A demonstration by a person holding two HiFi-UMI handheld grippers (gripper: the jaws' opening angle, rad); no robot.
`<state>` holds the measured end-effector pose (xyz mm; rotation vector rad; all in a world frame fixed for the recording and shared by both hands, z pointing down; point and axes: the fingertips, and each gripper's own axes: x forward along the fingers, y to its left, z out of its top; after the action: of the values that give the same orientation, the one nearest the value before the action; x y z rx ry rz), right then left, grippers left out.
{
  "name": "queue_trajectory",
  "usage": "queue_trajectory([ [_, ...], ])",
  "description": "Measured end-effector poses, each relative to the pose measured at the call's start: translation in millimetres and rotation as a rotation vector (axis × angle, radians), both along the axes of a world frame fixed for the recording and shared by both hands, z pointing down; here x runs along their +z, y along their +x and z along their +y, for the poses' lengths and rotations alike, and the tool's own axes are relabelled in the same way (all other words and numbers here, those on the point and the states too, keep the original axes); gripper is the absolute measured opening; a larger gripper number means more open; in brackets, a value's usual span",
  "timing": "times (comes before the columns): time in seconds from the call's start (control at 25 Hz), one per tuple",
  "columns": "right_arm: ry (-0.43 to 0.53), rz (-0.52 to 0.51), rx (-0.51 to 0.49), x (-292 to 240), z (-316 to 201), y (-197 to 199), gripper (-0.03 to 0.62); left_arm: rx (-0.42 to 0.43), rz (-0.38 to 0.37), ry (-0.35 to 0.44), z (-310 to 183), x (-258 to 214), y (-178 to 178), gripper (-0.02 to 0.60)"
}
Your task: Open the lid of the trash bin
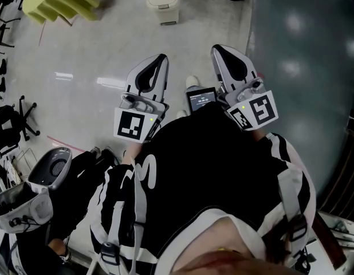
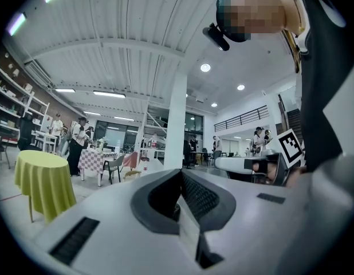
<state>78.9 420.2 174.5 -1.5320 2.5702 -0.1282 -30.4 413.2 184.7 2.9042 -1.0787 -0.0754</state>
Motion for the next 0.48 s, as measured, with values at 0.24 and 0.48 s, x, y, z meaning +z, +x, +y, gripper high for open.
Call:
queue_trajectory([
  [0.24, -0.009, 0.004, 0.002, -3.4, -45.8, 9.3, 0.009, 0.005, -0.005, 0.005, -44.5, -6.3, 10.2, 0.008],
  [0.48, 0.032, -0.005, -0.013, -11.5, -79.3, 31.3, 0.009, -0.006, -0.006, 0.025, -74.1, -13.0, 31.3, 0.008],
])
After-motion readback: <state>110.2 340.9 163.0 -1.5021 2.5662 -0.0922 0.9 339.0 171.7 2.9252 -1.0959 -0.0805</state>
